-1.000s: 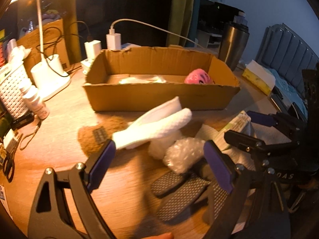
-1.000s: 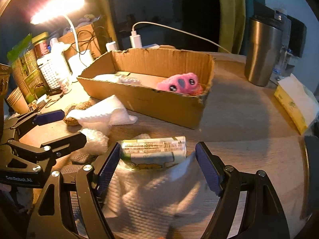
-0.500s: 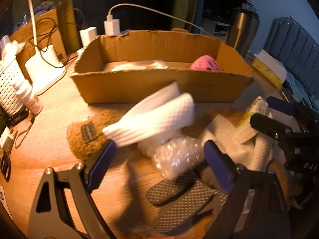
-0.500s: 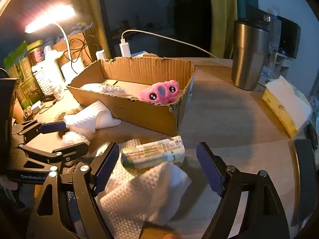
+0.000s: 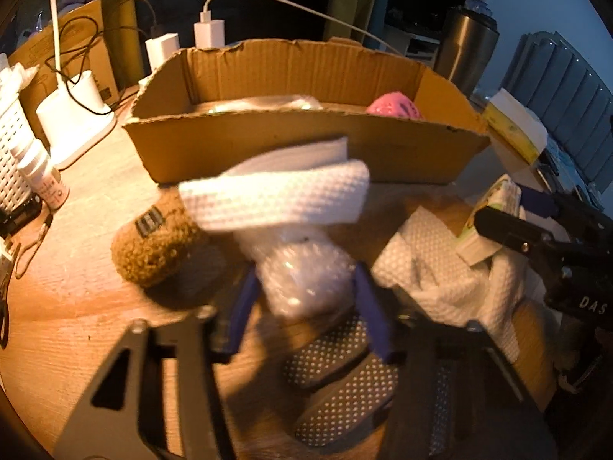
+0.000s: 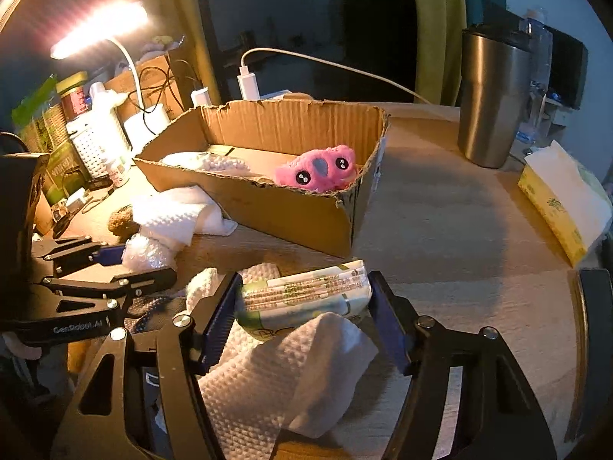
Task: Organize soft objects
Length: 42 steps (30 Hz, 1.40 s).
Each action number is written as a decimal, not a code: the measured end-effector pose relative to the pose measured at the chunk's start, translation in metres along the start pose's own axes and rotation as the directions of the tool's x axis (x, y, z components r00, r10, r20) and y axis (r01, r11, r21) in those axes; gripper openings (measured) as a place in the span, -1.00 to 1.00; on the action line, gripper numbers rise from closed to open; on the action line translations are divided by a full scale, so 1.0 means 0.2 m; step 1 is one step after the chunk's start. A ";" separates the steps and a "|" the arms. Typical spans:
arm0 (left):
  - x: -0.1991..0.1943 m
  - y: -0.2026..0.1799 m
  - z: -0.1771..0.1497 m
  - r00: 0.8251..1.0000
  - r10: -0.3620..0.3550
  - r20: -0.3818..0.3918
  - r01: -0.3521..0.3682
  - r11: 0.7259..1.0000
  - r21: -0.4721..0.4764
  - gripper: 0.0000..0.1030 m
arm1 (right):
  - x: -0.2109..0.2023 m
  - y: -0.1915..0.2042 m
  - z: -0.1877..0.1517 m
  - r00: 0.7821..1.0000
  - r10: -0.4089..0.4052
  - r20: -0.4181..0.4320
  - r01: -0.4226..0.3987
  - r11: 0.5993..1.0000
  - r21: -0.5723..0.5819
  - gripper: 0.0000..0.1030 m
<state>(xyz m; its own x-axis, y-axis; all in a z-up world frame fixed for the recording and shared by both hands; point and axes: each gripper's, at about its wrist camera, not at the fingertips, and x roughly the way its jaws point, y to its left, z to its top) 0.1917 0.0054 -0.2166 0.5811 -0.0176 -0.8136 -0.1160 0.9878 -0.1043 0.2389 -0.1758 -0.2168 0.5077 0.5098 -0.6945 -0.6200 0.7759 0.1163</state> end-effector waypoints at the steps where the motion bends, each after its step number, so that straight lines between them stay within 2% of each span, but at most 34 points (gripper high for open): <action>1: -0.01 0.00 -0.01 1.000 -0.006 0.003 0.006 1.000 0.002 -0.10 | -0.01 0.00 0.00 1.000 0.000 0.005 0.000 1.000 -0.002 0.34; 17: -0.24 0.01 -0.05 0.992 -0.081 0.095 0.079 0.996 0.032 -0.17 | -0.19 0.11 0.06 0.997 -0.016 0.076 0.019 0.999 -0.036 0.34; 21: -0.32 0.02 -0.08 0.990 -0.088 0.112 0.083 0.995 0.048 -0.16 | -0.23 0.15 0.06 0.996 -0.003 0.093 0.007 0.999 -0.045 0.34; 25: -0.35 0.03 -0.13 0.991 -0.091 0.098 0.085 0.994 0.063 -0.16 | -0.24 0.23 0.06 0.994 0.041 0.099 -0.035 0.998 -0.057 0.34; 35: -0.36 0.16 -0.31 0.993 -0.098 0.072 0.097 0.995 0.019 -0.16 | -0.11 0.52 0.09 0.989 0.133 0.057 -0.124 0.983 -0.137 0.34; 42: -0.36 0.32 -0.38 0.992 -0.102 0.077 0.106 0.994 -0.038 -0.17 | 0.10 0.67 0.07 0.989 0.142 -0.030 -0.145 0.976 -0.164 0.34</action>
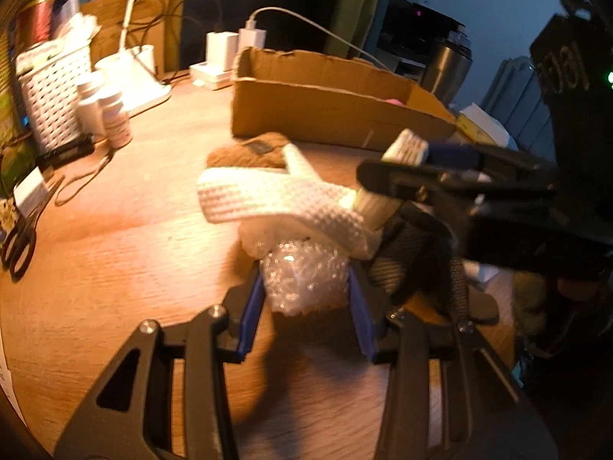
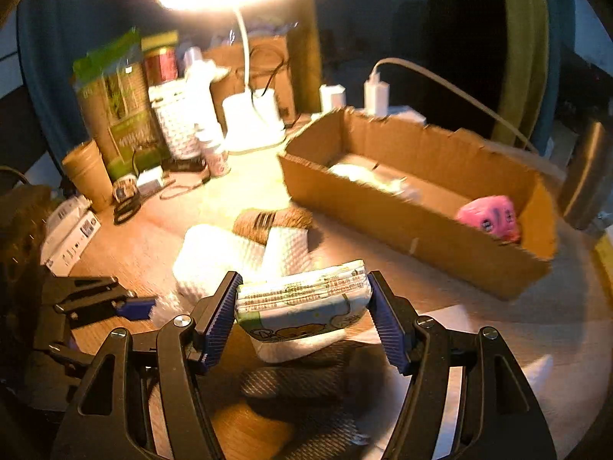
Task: Organize soft objects
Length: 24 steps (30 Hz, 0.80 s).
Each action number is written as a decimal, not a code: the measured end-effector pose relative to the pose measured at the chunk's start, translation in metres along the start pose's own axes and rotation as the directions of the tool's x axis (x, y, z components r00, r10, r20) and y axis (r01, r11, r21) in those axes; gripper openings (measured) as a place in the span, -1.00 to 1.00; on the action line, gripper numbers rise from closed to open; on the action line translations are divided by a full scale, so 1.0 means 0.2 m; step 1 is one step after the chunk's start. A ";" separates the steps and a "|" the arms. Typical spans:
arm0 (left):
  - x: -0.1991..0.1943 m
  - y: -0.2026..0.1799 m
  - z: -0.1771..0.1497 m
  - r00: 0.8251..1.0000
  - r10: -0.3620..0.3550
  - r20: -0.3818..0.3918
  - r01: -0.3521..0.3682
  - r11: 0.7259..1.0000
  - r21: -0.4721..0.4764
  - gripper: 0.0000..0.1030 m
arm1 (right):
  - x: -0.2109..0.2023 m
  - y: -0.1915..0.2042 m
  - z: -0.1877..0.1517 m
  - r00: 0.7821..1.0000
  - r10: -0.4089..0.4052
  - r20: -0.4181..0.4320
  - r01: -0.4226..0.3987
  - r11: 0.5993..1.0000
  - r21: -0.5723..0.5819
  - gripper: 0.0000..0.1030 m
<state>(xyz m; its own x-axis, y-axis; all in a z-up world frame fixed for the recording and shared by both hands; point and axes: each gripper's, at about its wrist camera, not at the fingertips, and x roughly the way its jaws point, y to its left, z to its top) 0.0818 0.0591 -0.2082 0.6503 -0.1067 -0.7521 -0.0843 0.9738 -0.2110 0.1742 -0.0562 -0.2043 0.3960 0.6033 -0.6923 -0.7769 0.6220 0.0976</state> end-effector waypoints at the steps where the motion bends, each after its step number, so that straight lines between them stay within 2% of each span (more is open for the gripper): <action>1: 0.00 0.03 0.00 1.000 0.000 0.002 0.000 1.000 -0.008 -0.17 | 0.02 0.00 0.00 1.000 0.001 -0.011 -0.001 1.000 -0.001 0.34; 5: -0.03 0.11 0.00 1.000 0.003 0.013 -0.003 1.000 -0.031 -0.17 | 0.11 0.04 -0.03 0.999 -0.017 -0.051 0.016 1.000 -0.012 0.34; 12: -0.07 0.22 -0.02 0.999 0.029 0.023 -0.027 0.998 -0.058 -0.17 | 0.14 0.04 -0.03 0.997 -0.037 -0.062 0.035 0.999 -0.022 0.33; 18: -0.12 0.31 -0.04 0.996 0.080 0.030 -0.077 0.993 -0.089 -0.21 | 0.15 0.04 -0.05 0.997 -0.041 -0.071 0.040 0.999 -0.019 0.33; 24: -0.20 0.41 -0.04 0.986 0.158 0.061 -0.148 0.980 -0.135 -0.24 | 0.14 0.04 -0.06 0.997 -0.042 -0.071 0.040 0.999 -0.020 0.32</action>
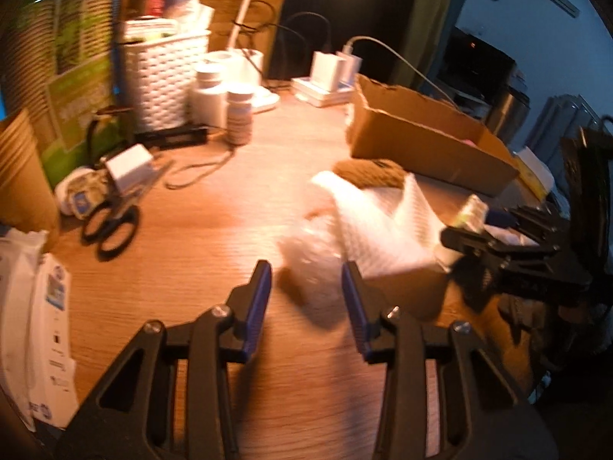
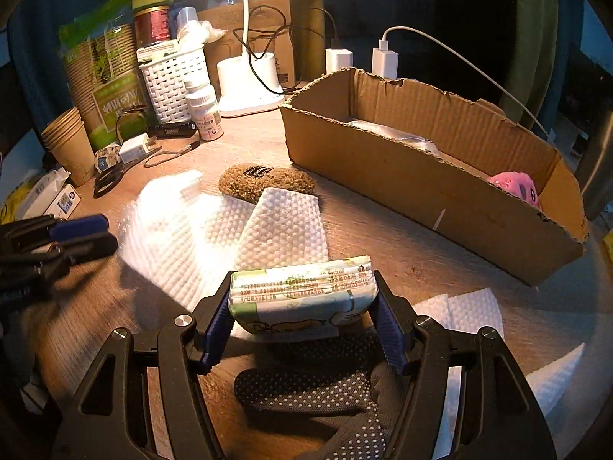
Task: Organize soft objects
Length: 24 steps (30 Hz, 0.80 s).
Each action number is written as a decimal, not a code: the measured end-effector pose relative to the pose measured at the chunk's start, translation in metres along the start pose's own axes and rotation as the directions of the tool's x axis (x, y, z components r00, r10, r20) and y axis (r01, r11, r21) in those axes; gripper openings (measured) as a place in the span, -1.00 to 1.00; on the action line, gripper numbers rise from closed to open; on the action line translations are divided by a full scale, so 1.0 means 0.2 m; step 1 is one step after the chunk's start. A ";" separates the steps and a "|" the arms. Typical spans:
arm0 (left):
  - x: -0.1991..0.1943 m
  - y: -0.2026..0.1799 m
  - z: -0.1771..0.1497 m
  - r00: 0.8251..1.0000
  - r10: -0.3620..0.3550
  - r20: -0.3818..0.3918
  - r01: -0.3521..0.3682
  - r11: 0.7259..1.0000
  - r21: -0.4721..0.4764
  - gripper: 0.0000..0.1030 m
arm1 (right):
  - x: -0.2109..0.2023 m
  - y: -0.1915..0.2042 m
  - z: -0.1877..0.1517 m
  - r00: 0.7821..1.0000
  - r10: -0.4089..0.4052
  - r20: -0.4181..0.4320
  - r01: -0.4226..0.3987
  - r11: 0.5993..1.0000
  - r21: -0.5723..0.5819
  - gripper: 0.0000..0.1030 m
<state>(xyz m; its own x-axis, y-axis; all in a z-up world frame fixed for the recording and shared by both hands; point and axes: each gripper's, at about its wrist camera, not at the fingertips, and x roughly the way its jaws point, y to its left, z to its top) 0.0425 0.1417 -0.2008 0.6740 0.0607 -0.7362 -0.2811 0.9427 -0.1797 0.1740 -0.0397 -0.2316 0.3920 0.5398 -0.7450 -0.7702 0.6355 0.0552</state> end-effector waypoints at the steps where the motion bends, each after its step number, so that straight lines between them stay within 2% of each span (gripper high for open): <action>1: 0.00 0.01 0.00 1.000 0.007 0.003 -0.007 1.000 -0.003 -0.24 | 0.00 0.00 0.00 1.000 0.000 0.001 0.000 1.000 -0.001 0.32; 4: -0.02 0.04 0.01 1.000 0.012 0.012 -0.011 1.000 -0.012 -0.21 | -0.03 0.00 -0.01 1.000 0.000 0.008 0.000 1.000 0.001 0.32; 5: -0.03 0.05 0.01 1.000 0.005 0.017 -0.005 1.000 -0.010 -0.11 | -0.04 0.00 -0.01 1.000 -0.002 0.012 0.002 1.000 0.002 0.32; 6: -0.03 0.04 0.02 1.000 0.005 0.020 -0.005 1.000 -0.004 0.20 | -0.04 0.00 -0.01 1.000 -0.003 0.014 0.003 1.000 0.002 0.32; 8: -0.01 0.03 0.03 1.000 0.010 0.022 -0.010 1.000 0.004 0.51 | -0.04 0.00 0.00 1.000 -0.007 0.016 0.007 1.000 0.006 0.32; 15: 0.12 0.05 0.07 0.999 0.040 -0.023 -0.040 0.999 -0.033 0.51 | -0.02 -0.02 -0.02 1.000 -0.010 -0.003 0.010 1.000 0.017 0.32; 17: 0.14 0.08 0.07 1.000 0.008 -0.029 -0.010 0.998 -0.069 0.51 | -0.02 -0.03 -0.02 1.000 -0.011 -0.004 0.011 1.000 0.022 0.32; 21: 0.10 0.12 0.09 1.000 0.007 0.009 -0.006 0.993 -0.115 0.51 | -0.02 -0.06 0.00 1.000 -0.023 0.001 0.023 0.999 0.037 0.32; 24: 0.11 0.13 0.09 1.000 0.019 0.006 -0.018 0.993 -0.113 0.49 | -0.08 -0.03 0.04 0.999 -0.003 0.046 0.001 1.000 0.031 0.32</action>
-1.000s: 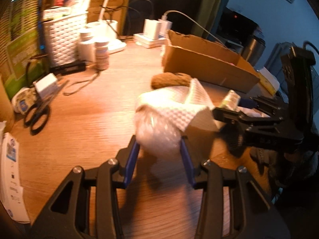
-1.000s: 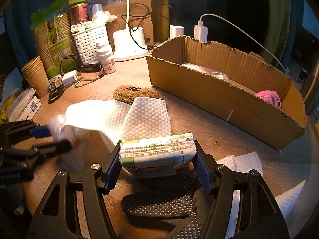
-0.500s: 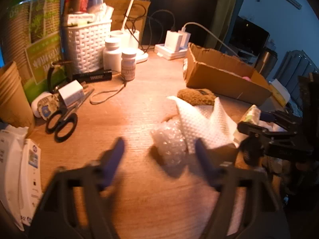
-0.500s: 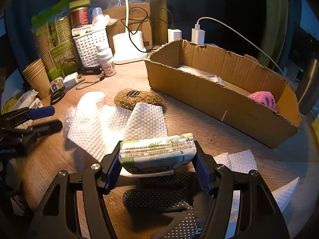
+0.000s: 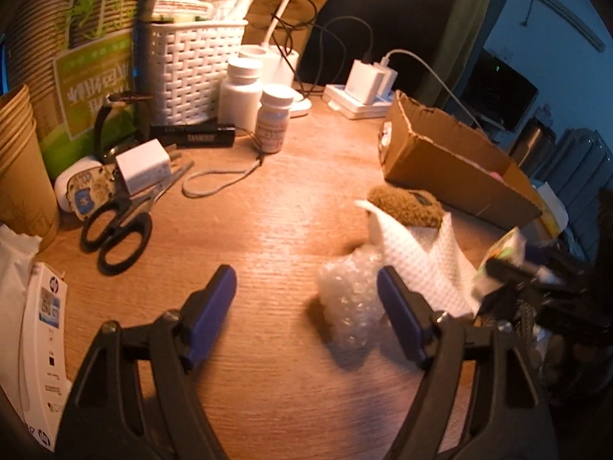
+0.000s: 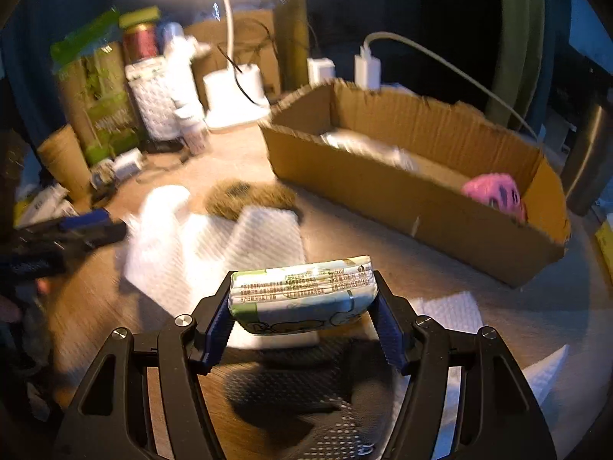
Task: Organize soft objects
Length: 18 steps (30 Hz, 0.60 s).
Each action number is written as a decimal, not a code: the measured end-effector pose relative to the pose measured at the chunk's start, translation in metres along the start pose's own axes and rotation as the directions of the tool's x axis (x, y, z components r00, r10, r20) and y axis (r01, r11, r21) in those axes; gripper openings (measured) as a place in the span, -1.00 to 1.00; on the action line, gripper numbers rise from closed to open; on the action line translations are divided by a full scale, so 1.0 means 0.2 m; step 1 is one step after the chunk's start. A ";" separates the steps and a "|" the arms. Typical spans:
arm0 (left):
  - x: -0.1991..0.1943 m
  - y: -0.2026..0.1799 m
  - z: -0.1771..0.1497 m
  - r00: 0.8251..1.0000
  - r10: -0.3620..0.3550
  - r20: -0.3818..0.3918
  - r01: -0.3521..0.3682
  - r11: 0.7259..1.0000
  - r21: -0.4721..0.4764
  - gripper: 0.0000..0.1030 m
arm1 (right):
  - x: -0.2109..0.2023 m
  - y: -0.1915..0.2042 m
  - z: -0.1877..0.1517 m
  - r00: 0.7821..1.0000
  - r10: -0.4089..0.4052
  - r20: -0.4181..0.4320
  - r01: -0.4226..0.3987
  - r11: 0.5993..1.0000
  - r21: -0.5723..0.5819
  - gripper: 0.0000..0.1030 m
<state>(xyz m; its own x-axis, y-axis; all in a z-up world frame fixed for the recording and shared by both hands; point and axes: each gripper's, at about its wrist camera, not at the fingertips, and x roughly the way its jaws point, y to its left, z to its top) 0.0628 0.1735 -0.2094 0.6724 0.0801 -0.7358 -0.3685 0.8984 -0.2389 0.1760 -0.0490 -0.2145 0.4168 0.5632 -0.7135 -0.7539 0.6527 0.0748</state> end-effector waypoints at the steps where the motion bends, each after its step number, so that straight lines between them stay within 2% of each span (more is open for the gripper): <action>1: 0.01 0.00 0.00 1.000 0.003 -0.006 -0.003 1.000 0.004 0.49 | -0.02 0.01 0.01 1.000 0.014 0.015 -0.014 1.000 -0.006 0.32; 4: 0.02 -0.02 0.00 1.000 -0.004 -0.011 0.004 1.000 0.015 0.49 | -0.04 0.10 0.07 0.996 0.080 0.046 -0.079 0.996 -0.030 0.32; 9: 0.04 -0.05 0.00 1.000 -0.008 -0.020 0.009 0.999 0.032 0.49 | 0.11 0.22 0.06 0.994 0.106 -0.023 -0.107 0.991 -0.079 0.32; 11: 0.05 -0.08 0.00 1.000 -0.011 -0.025 0.012 0.999 0.050 0.49 | 0.17 0.21 0.04 0.996 0.070 -0.057 -0.074 0.994 -0.084 0.32; 18: 0.10 -0.18 -0.02 0.998 -0.034 -0.051 0.040 0.993 0.114 0.48 | 0.17 0.08 0.01 0.997 -0.003 -0.077 -0.001 0.999 -0.052 0.32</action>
<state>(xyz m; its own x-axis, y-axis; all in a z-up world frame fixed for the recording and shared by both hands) 0.0875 0.1413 -0.2185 0.6510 0.0270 -0.7586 -0.2656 0.9443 -0.1943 0.1793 -0.0192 -0.2359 0.3786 0.5210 -0.7650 -0.7797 0.6250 0.0397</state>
